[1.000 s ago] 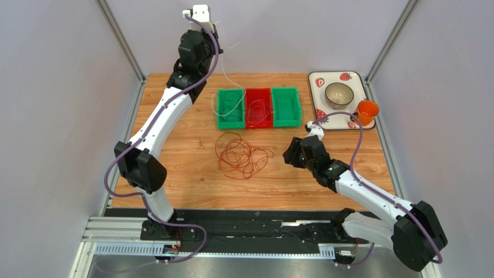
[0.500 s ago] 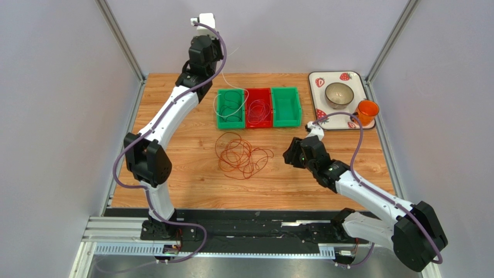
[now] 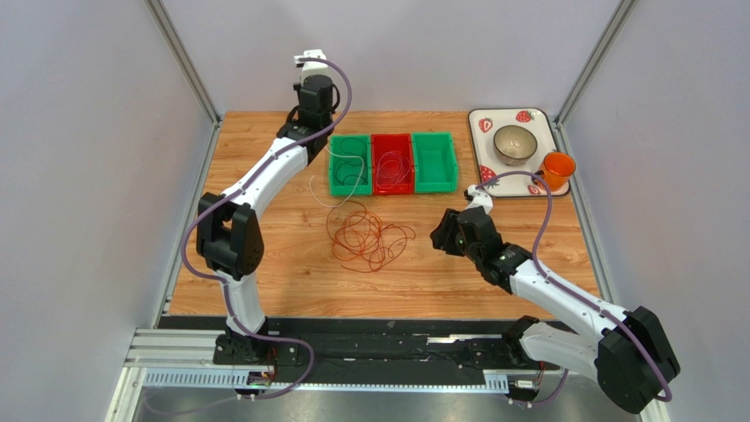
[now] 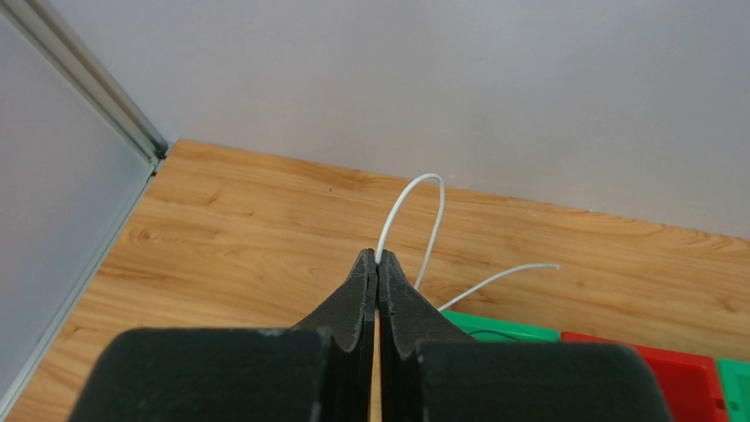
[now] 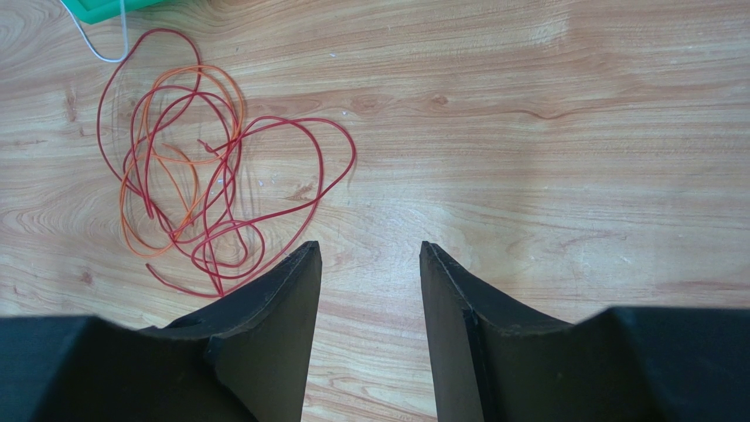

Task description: Untangle the cables

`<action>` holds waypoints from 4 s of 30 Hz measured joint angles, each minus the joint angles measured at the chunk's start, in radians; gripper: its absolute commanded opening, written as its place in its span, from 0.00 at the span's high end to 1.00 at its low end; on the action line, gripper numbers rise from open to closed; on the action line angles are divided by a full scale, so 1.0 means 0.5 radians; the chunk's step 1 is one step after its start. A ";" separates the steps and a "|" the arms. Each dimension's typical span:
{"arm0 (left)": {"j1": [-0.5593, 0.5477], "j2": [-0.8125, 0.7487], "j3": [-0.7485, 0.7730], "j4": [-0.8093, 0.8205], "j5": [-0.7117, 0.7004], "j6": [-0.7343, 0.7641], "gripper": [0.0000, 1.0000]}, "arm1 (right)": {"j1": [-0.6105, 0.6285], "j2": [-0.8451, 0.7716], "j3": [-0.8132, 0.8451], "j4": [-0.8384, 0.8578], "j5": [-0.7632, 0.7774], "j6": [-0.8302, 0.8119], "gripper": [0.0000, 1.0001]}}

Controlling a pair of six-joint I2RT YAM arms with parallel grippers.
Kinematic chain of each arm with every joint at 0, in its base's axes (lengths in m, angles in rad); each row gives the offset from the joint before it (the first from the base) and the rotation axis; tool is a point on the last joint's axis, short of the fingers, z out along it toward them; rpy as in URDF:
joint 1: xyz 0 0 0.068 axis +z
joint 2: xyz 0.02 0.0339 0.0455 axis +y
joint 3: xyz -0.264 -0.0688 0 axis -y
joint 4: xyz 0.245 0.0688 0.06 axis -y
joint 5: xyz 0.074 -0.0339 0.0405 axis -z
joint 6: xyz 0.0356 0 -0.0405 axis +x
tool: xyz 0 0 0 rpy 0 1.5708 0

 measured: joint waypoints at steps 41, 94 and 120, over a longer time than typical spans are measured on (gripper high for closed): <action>-0.104 0.510 0.191 -0.709 0.429 -0.688 1.00 | -0.004 -0.008 0.000 0.000 -0.007 0.000 0.51; -0.222 0.195 -0.176 -0.854 0.664 0.223 0.52 | -0.009 -0.008 -0.001 0.000 -0.007 0.000 0.51; -0.130 0.517 0.939 -1.366 0.394 0.008 1.00 | -0.013 -0.008 0.000 0.000 -0.007 0.001 0.51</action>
